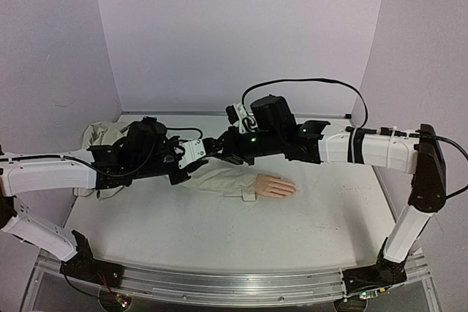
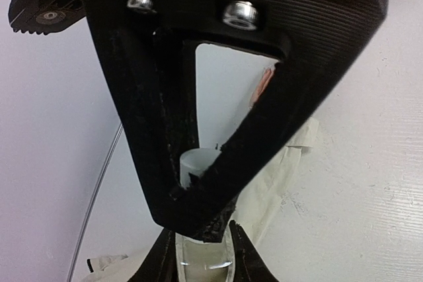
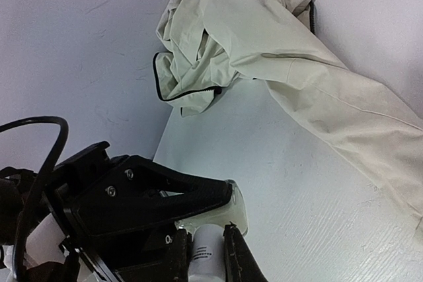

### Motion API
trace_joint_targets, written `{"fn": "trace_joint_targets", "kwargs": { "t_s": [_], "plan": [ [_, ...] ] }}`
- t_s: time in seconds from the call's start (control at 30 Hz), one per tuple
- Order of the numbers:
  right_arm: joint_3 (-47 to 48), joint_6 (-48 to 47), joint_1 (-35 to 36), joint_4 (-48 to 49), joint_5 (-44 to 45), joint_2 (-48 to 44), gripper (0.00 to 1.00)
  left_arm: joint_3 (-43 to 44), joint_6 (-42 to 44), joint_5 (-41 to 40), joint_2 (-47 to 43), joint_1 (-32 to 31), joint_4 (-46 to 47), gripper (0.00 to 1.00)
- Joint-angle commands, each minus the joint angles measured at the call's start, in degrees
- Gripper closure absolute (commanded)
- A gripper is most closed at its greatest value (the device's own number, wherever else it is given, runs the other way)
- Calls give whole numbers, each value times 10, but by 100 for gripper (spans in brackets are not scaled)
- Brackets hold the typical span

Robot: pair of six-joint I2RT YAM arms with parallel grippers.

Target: Paint the nails

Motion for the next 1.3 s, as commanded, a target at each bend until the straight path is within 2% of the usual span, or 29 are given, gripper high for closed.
{"fn": "trace_joint_targets", "kwargs": {
  "t_s": [0.0, 0.17, 0.2, 0.3, 0.47, 0.53, 0.6, 0.7, 0.77, 0.8, 0.87, 1.03, 1.17, 1.27],
  "plan": [
    [21, -3, 3, 29, 3, -31, 100, 15, 5, 3, -4, -3, -5, 83],
    [24, -49, 5, 29, -3, -35, 100, 15, -17, 60, -21, -3, -14, 96],
    [25, -73, 5, 29, -5, -39, 100, 15, -24, 102, -27, -3, -21, 100],
    [24, -198, 5, 29, -35, -59, 100, 16, -53, 253, -50, 3, -43, 100],
    [-16, -469, 4, 1, -245, -97, 100, 56, -137, 570, -56, 47, -83, 100],
    [-21, -507, 0, -18, -265, -105, 100, 84, -180, 677, -38, 72, -84, 100],
    [-3, -520, -11, -51, -273, -101, 100, 107, -206, 714, -18, 85, -84, 100],
    [15, -510, -18, -72, -242, -102, 100, 97, -199, 658, -23, 86, -84, 100],
    [17, -483, -19, -69, -182, -111, 97, 86, -193, 549, -38, 82, -80, 100],
    [18, -464, -19, -64, -155, -114, 85, 82, -190, 503, -43, 80, -78, 100],
    [22, -440, -19, -57, -116, -119, 44, 75, -191, 387, -52, 73, -64, 100],
    [34, -370, -19, -44, -28, -119, 5, 53, -174, 148, -61, 59, -22, 100],
    [33, -246, -19, -6, 70, -107, 2, 49, -165, 11, -54, 46, -2, 100],
    [35, -145, -19, 25, 88, -84, 2, 48, -171, -43, -50, 42, 7, 100]
  ]
}}
